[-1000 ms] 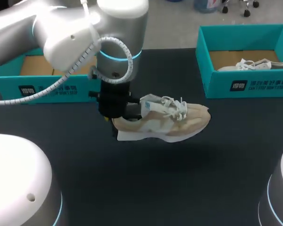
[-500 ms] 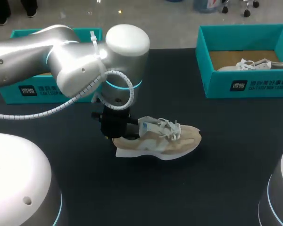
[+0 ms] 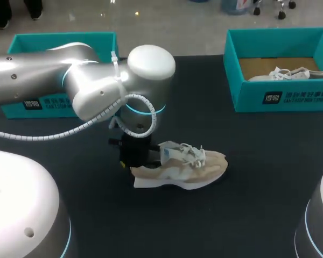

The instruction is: Take the shoe out of the shoebox, open the shoe tongue, remove and reinsert the insole, then place the shoe into the shoebox

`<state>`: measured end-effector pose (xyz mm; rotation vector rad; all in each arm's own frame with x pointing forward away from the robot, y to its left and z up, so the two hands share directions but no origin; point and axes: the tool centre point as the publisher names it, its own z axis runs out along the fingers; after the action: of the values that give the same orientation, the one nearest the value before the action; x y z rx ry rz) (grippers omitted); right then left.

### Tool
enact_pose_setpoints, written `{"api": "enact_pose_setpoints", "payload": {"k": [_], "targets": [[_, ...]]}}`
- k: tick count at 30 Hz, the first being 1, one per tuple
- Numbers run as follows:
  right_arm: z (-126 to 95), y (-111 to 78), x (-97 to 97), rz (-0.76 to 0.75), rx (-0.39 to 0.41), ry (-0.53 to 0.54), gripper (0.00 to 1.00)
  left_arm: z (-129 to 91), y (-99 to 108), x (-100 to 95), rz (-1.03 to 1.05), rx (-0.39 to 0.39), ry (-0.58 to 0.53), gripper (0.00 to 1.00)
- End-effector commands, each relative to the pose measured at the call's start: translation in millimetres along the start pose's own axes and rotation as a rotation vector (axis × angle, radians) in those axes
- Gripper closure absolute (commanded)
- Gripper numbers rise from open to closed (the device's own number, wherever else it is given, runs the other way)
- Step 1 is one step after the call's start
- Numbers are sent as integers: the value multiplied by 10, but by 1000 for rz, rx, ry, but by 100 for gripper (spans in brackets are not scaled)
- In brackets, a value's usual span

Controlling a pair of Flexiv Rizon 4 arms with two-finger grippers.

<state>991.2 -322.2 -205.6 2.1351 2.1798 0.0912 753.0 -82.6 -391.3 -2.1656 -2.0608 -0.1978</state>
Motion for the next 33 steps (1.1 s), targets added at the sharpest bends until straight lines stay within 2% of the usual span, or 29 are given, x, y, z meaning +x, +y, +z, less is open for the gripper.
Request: {"api": "enact_pose_setpoints", "payload": {"k": [1,5,11,24,27,33], "targets": [[-1,8,-2,0,2,-1,0,-53,-26,18,-7,8,-19,0],[-1,8,-2,0,2,-1,0,-161,-53,40,-19,5,-24,0],[-1,8,-2,0,2,-1,0,-417,-80,115,-117,-6,-103,0],[-1,8,-2,0,2,-1,0,-830,-129,456,-783,4,-414,0],[-1,8,-2,0,2,-1,0,-845,-94,535,-882,72,-498,0],[-1,8,-2,0,2,-1,0,-845,-94,535,-882,72,-498,0]]}}
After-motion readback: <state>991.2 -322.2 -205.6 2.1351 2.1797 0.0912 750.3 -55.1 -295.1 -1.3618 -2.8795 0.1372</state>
